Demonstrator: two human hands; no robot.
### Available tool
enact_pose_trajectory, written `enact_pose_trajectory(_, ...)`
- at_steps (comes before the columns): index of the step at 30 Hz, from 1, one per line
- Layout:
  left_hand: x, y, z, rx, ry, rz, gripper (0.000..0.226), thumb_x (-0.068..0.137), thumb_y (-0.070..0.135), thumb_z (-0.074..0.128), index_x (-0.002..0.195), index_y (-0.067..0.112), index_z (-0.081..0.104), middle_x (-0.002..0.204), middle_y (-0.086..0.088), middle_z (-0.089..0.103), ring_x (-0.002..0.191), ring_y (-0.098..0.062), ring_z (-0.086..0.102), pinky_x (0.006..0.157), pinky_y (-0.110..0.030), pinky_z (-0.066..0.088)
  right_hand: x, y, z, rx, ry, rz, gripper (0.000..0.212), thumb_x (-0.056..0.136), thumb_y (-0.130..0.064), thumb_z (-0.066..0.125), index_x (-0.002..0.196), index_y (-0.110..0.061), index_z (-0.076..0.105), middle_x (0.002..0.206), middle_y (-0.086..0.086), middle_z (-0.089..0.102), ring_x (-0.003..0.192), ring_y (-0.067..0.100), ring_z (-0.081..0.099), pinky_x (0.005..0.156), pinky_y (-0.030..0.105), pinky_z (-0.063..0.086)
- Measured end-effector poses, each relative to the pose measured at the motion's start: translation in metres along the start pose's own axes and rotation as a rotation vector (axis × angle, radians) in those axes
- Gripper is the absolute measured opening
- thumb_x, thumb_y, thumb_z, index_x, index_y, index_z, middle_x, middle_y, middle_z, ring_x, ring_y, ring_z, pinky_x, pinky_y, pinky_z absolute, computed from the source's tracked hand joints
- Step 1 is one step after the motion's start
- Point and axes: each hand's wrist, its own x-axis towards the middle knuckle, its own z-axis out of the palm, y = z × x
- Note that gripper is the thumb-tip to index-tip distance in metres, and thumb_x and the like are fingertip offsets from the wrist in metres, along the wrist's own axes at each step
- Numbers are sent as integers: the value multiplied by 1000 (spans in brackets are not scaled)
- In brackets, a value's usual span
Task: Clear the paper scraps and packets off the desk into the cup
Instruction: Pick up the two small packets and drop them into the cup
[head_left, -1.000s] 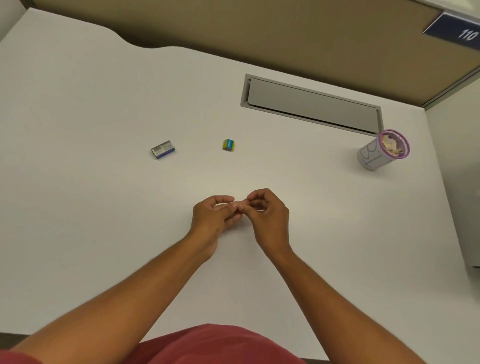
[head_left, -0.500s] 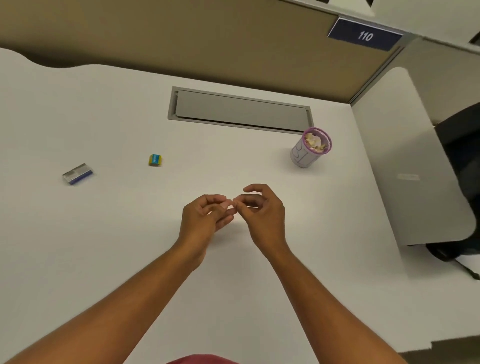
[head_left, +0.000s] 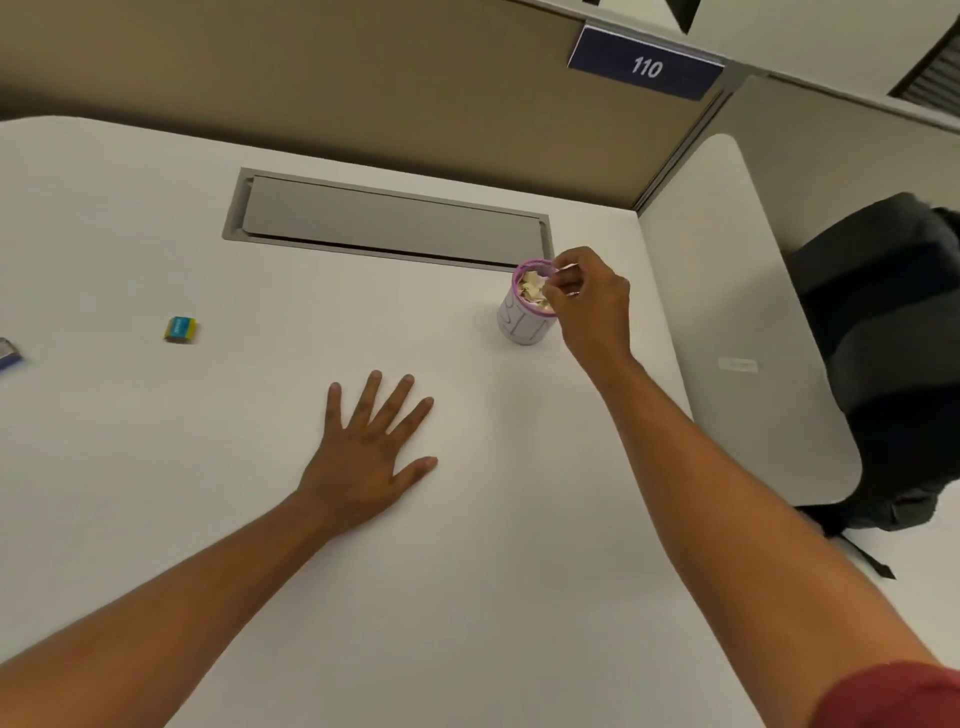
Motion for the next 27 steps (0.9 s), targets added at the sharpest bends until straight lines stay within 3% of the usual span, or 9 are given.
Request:
enact_pose_trajectory(5,0,0,4,44,38,3,76,101,75,18,166,38,7,177,5,1,163,-31,0,125,-69,5,9,16,8,-120,-151,-121,29,92,-13,74,118,-19,65,112,5,74,98,15,67,82,29,61)
enact_pose_trajectory(8,-1,-1,5,34,40,-1,75,101,75,16,166,39,5,177,6,-2,163,-30,-4,125,-69,2,14,19,5,-111,-138,-139,21,97,-15,69,118,-15,70,117,5,74,102,13,65,86,28,60)
enact_pose_trajectory(11,0,-1,6,36,52,-5,75,101,75,16,166,38,6,177,6,0,163,-30,-3,125,-69,3,14,19,2,-141,-70,-131,19,96,-18,70,115,-17,73,117,4,75,104,17,68,85,26,59)
enact_pose_trajectory(16,-2,-2,3,26,33,11,75,101,75,18,166,38,11,177,5,3,163,-31,0,124,-70,5,18,13,8,-293,-199,-192,19,93,-10,67,109,-13,77,112,10,78,102,27,72,92,36,58)
enact_pose_trajectory(19,-3,-4,-1,-23,1,14,76,101,75,20,166,37,13,177,5,3,163,-30,-3,125,-69,2,22,-8,4,-177,-31,-191,18,91,-12,62,102,-10,77,100,7,78,89,23,73,84,30,57)
enact_pose_trajectory(22,-4,-12,-10,-170,-11,21,73,104,69,27,166,33,15,177,5,1,163,-23,-4,129,-59,-3,9,-40,7,-66,108,-196,17,94,-13,62,104,-10,75,95,-4,72,82,11,66,77,11,51)
enact_pose_trajectory(24,-13,-27,-18,-279,46,18,68,107,59,37,165,27,24,176,2,11,163,-20,5,132,-51,4,-10,-63,22,-3,87,-217,16,94,-13,63,104,-11,75,93,-7,71,80,9,65,78,10,50)
enact_pose_trajectory(27,-42,-63,-23,-300,259,-15,54,105,44,48,153,19,50,165,-4,42,156,-24,33,129,-48,22,-42,-90,63,100,-41,-185,14,94,-11,65,103,-13,75,93,-7,72,78,9,68,72,8,51)
